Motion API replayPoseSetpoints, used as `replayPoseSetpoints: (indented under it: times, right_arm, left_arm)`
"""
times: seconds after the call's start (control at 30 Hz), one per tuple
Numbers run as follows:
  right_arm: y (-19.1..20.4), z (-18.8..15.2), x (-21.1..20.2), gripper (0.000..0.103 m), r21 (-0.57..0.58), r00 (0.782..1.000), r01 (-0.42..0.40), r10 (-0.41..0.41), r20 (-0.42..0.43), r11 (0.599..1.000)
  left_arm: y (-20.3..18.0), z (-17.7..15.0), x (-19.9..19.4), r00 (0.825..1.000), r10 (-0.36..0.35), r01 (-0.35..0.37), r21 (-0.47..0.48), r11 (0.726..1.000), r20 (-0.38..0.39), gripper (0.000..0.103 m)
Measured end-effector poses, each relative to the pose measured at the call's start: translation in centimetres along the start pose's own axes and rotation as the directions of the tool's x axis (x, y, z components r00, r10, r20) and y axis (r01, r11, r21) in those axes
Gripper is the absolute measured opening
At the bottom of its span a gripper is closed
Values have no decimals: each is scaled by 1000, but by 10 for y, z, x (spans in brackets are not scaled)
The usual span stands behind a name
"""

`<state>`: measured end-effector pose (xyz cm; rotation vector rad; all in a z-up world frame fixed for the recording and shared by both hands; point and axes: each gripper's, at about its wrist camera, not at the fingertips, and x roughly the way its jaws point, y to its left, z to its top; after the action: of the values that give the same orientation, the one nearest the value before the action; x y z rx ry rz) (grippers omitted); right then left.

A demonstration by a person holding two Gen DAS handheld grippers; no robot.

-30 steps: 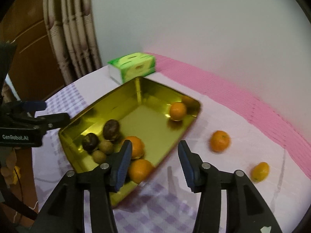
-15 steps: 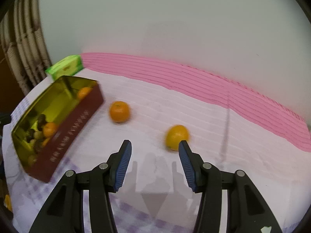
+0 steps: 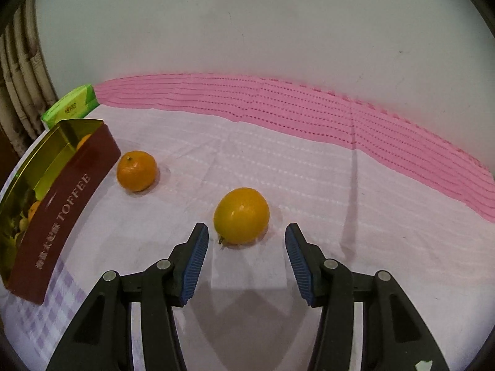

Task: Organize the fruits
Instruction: 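Grasp the yellow citrus fruit from the cloth with the right tool, then grasp an orange from the cloth with the left tool while the right tool holds the yellow fruit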

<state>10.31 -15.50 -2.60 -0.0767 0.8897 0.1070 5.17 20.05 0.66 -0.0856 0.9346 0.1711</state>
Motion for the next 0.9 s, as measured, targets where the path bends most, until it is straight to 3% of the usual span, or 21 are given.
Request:
replayPoseSetpoints:
  times: [0.23,0.5,0.9]
  right_arm:
    - [0,7,17,47,17,1000,-7,7,-15,1000]
    - [5,5,18,36,-30,1000,8,-8,1,1000]
    - [-31,2,14,36,15,997,75,-75,2,997]
  left_arm:
    - [-15,5,-1,1000,13,-14,37,999,17,98]
    - [-57,16,-2,999,-32,29,103,994,28,98]
    - [-153,27,9,984,-180,179,228,957,-16,98]
